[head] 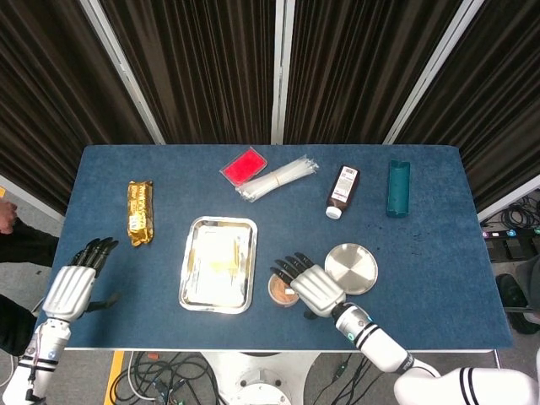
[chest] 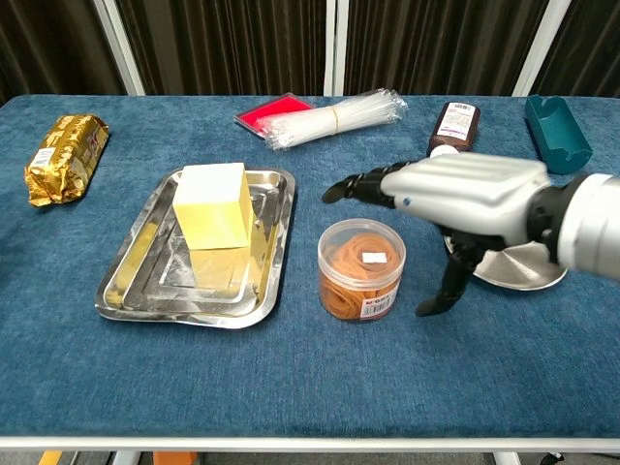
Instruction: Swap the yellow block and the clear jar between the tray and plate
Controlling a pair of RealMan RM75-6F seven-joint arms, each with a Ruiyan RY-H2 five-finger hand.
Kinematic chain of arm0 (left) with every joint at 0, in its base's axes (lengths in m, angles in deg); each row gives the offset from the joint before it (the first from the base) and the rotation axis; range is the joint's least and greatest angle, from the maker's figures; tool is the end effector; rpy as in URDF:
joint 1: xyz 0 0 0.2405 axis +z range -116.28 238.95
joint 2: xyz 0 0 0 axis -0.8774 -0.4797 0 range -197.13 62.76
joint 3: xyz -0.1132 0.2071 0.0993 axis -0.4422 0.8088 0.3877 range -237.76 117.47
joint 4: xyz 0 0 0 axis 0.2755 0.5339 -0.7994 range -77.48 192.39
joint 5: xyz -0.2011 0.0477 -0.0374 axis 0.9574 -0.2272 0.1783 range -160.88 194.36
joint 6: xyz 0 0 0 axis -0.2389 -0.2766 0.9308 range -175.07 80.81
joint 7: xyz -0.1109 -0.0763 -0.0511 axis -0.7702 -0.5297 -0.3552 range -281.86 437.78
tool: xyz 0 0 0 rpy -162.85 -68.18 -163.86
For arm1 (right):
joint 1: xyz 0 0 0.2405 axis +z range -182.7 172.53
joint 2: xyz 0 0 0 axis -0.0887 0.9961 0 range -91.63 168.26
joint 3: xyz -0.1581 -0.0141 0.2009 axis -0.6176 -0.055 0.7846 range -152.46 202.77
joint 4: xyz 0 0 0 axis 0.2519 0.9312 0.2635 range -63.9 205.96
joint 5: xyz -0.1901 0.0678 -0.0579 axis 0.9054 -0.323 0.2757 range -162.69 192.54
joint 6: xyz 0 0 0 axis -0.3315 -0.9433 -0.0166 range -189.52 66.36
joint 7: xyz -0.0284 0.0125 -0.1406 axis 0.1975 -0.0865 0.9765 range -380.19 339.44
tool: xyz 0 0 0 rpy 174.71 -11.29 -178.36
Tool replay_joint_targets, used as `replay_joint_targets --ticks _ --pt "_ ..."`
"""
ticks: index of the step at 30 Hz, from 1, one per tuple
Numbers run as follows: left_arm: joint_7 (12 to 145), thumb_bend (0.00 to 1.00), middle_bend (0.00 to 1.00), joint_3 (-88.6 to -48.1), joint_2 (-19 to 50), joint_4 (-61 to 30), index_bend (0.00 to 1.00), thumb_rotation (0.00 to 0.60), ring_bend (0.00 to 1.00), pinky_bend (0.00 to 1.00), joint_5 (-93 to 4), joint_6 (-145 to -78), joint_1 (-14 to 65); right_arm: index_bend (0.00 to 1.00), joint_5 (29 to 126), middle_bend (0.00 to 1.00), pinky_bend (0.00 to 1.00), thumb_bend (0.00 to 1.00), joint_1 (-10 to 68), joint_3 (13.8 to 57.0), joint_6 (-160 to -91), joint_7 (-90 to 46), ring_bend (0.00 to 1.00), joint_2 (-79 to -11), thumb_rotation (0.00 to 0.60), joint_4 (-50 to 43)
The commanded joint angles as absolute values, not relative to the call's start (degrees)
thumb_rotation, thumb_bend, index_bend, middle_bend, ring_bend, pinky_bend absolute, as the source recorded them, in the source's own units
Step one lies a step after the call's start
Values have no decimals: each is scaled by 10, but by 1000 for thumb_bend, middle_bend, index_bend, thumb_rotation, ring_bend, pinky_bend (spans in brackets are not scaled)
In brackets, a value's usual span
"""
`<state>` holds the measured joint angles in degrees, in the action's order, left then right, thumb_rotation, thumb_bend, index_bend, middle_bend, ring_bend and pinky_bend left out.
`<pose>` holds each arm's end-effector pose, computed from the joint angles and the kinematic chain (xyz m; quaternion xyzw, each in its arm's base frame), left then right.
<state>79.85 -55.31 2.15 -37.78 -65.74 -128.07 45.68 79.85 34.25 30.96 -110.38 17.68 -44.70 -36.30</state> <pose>-0.2788 0.2036 0.1012 -0.6417 -0.4304 -0.3910 0.5002 -0.1067 -0.2535 -0.0251 0.8441 -0.3225 0.3097 0.2959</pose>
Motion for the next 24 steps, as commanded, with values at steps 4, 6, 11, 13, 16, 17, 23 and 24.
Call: replay_joint_targets --ticks 4,6,11,13,16,17,23,24 --pt "785 167 44 -557 21 -365 62 600 0 173 -662 -1281 470 0 775 89 111 43 365 302 -1111 192 2 -489 600 -330" --pt "782 167 44 -559 21 -362 61 600 0 173 -664 -1280 473 11 777 135 200 87 368 302 -1119 190 40 -499 600 -323" --pt "777 167 44 -559 18 -356 61 600 0 173 -669 -1279 482 201 788 283 446 163 374 302 -1132 180 241 -511 600 -309" --pt "777 167 44 -561 17 -357 62 600 0 174 -670 -1276 482 256 789 317 493 175 376 301 -1132 178 289 -511 600 -306" --pt "778 167 44 -566 17 -357 61 600 0 173 -669 -1269 483 305 793 354 513 188 378 299 -1138 172 329 -511 600 -303" --pt "778 167 44 -567 17 -357 62 600 0 173 -668 -1267 483 324 796 368 519 196 378 298 -1141 170 343 -511 600 -303" --pt "779 167 44 -573 17 -359 62 600 0 173 -673 -1265 485 384 829 412 549 221 362 300 -1180 143 386 -476 600 -326" --pt "778 167 44 -574 16 -360 62 600 0 173 -674 -1265 486 384 833 412 549 220 357 299 -1189 141 386 -465 600 -331"
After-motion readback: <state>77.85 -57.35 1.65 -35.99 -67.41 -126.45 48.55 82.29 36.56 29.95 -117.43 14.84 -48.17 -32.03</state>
